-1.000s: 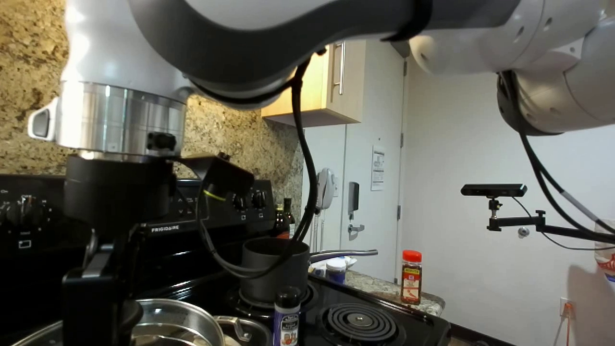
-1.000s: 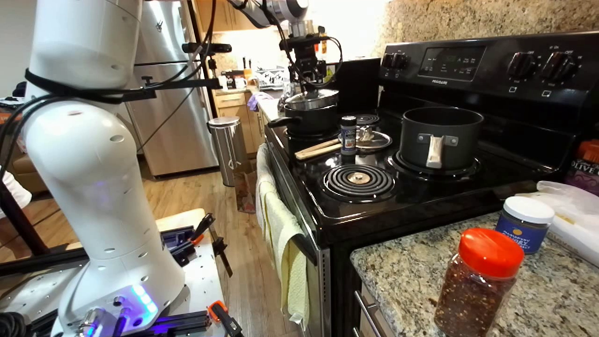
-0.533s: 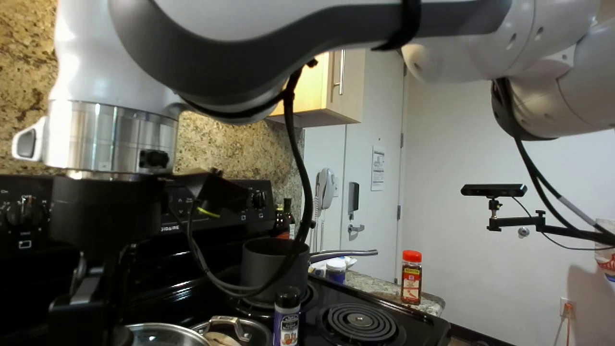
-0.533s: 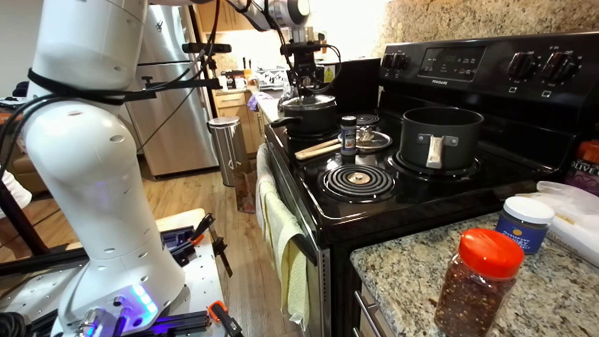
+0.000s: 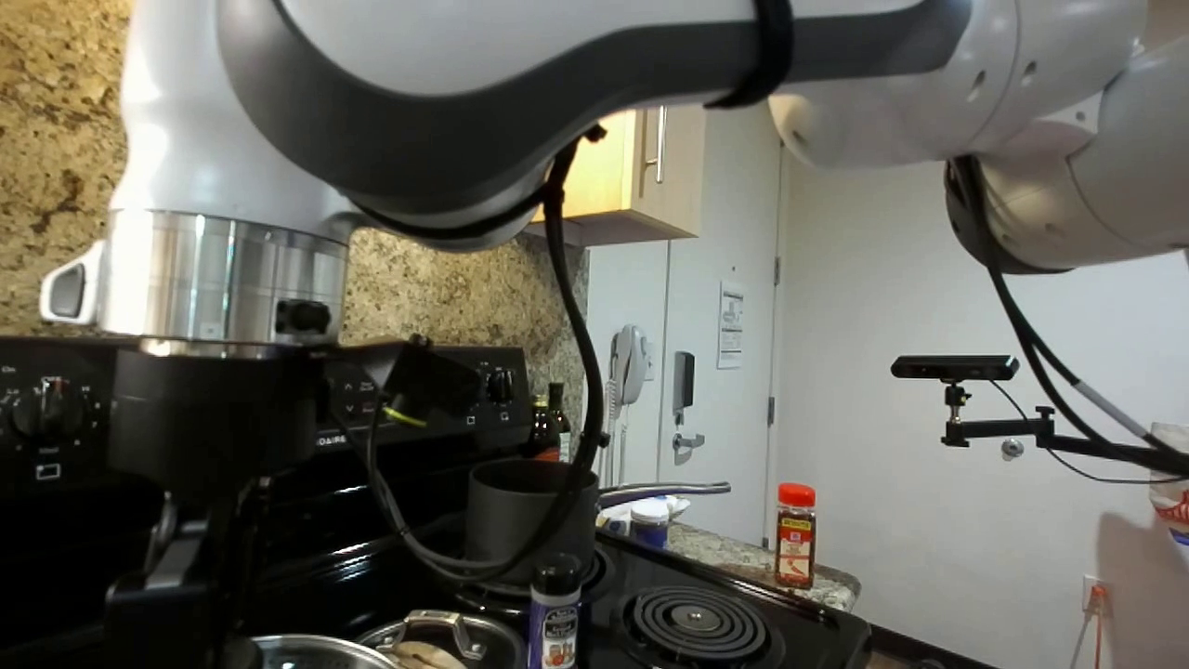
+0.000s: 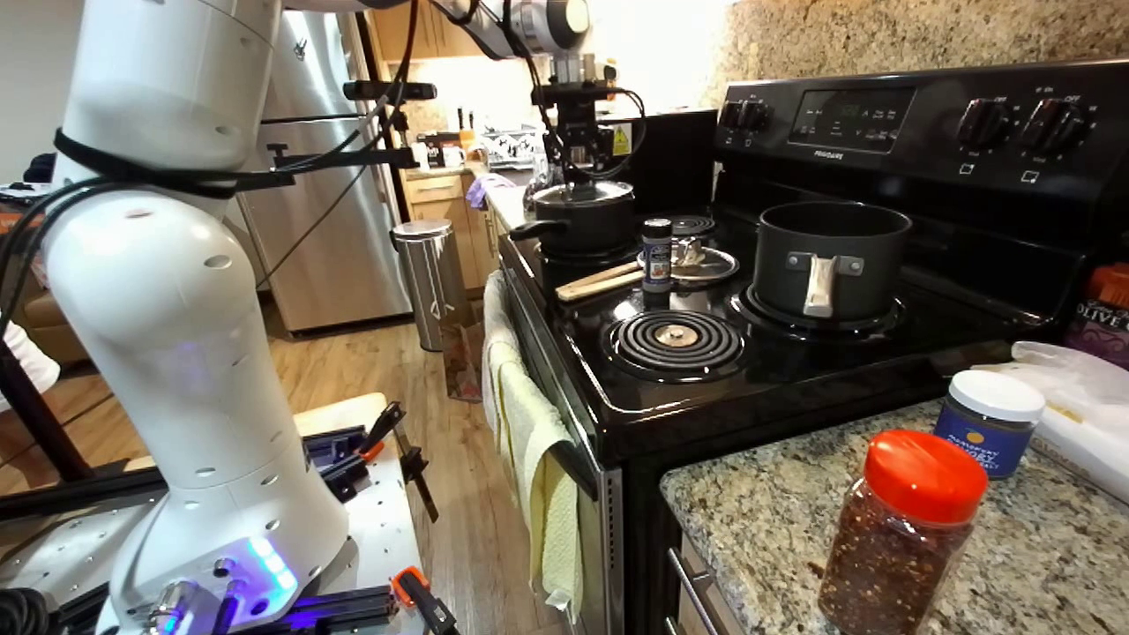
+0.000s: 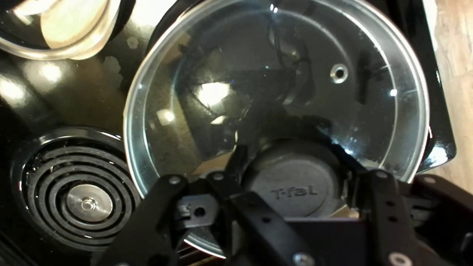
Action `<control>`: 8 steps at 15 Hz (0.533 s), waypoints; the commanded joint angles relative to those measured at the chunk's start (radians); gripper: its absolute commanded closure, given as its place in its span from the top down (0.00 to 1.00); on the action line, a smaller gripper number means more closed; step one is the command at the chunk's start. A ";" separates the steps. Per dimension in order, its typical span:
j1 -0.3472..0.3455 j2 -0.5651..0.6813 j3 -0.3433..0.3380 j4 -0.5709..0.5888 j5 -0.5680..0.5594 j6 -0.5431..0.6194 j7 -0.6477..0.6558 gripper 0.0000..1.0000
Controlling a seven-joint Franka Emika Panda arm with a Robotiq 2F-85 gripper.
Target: Put the top lid on the stove onto the black pot
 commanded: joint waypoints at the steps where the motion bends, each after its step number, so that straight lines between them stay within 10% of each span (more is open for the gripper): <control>1: -0.029 0.002 0.018 0.025 0.040 0.000 -0.049 0.32; 8: -0.072 0.001 0.030 0.004 0.127 0.048 -0.160 0.32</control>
